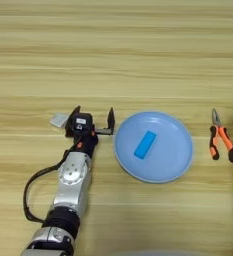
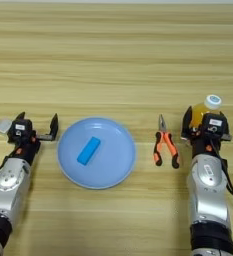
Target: Move the objects on the table
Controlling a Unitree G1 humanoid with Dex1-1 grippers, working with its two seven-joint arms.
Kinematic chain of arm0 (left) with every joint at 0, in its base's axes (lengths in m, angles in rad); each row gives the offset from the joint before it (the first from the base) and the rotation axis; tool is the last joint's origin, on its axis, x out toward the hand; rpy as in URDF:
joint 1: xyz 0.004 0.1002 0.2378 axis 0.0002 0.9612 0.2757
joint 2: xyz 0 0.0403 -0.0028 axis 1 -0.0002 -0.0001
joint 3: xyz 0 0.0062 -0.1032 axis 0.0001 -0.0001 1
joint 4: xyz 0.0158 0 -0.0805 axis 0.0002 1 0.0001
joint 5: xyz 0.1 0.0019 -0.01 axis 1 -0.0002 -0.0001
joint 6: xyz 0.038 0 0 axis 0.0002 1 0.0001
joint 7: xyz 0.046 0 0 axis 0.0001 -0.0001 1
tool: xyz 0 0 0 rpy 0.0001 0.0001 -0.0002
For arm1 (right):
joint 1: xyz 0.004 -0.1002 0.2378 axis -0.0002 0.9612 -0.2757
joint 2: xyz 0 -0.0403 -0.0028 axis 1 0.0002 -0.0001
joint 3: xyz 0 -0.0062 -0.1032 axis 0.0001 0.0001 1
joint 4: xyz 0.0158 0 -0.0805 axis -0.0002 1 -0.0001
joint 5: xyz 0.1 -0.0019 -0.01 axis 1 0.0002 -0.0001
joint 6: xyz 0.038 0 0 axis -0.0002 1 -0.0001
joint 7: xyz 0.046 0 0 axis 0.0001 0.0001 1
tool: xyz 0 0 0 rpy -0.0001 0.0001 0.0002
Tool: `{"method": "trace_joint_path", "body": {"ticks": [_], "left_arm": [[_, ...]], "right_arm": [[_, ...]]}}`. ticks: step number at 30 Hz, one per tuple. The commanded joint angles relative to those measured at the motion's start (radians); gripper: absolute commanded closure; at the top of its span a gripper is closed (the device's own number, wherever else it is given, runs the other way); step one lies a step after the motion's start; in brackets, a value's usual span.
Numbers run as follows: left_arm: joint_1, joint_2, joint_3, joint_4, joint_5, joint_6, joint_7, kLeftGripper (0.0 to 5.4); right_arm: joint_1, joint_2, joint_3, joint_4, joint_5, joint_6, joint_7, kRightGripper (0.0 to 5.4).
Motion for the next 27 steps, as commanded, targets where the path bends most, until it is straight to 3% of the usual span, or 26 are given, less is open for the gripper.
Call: {"method": "trace_joint_path", "body": {"ticks": [1, 13, 21, 27], "left_arm": [[-0.006, -0.002, 0.0, 0.006, 0.006, -0.005, 0.004, 0.0], [-0.009, -0.002, 0.003, 0.015, 0.005, -0.009, 0.005, 0.0], [-0.013, -0.002, 0.004, 0.02, 0.005, -0.011, 0.009, 0.0], [-0.018, -0.003, 0.005, 0.027, 0.004, -0.014, 0.011, 0.0]], "right_arm": [[0.008, 0.006, 0.015, -0.073, -0.014, 0.0, -0.006, 1.87], [0.121, 0.059, 0.178, -0.478, -0.05, 0.076, 0.064, 1.87], [0.175, 0.095, 0.313, -0.583, 0.001, 0.142, 0.168, 1.87], [0.205, 0.113, 0.397, -0.589, 0.034, 0.218, 0.232, 1.87]]}}
